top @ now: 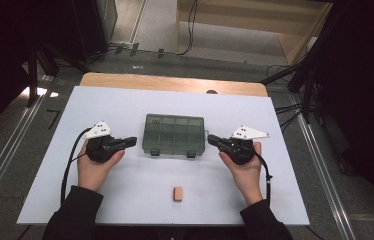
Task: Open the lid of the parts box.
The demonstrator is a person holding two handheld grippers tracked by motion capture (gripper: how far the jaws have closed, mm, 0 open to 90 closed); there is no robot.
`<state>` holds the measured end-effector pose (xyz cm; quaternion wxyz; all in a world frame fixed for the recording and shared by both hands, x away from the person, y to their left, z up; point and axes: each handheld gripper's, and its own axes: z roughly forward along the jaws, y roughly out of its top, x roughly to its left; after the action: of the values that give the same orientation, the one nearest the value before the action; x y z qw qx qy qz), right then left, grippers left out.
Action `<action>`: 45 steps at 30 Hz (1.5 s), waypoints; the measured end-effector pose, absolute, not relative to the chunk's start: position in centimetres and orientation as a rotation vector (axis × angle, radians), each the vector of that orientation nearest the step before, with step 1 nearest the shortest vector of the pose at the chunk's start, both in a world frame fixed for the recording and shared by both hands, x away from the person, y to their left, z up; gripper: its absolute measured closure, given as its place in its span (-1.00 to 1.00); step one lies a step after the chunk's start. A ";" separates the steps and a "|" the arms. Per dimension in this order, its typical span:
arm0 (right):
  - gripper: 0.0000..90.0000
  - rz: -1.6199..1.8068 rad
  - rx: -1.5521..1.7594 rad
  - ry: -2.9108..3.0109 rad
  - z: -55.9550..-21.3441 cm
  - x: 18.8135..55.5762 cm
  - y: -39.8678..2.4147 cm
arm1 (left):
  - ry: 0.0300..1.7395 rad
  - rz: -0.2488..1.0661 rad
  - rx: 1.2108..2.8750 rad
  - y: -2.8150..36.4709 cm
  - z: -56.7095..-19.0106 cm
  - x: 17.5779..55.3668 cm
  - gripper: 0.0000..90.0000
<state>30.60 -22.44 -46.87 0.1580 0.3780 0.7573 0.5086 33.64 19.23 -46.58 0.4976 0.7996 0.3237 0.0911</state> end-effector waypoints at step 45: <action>0.95 1.195 1.074 2.472 -50.5 31.7 -22.3 | 0.829 0.174 2.104 17.5 -49.6 34.5 1.00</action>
<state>31.72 -22.26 -50.53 0.0965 0.3627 0.8345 0.4034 34.49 17.47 -49.58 0.4230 0.8406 0.3311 0.0693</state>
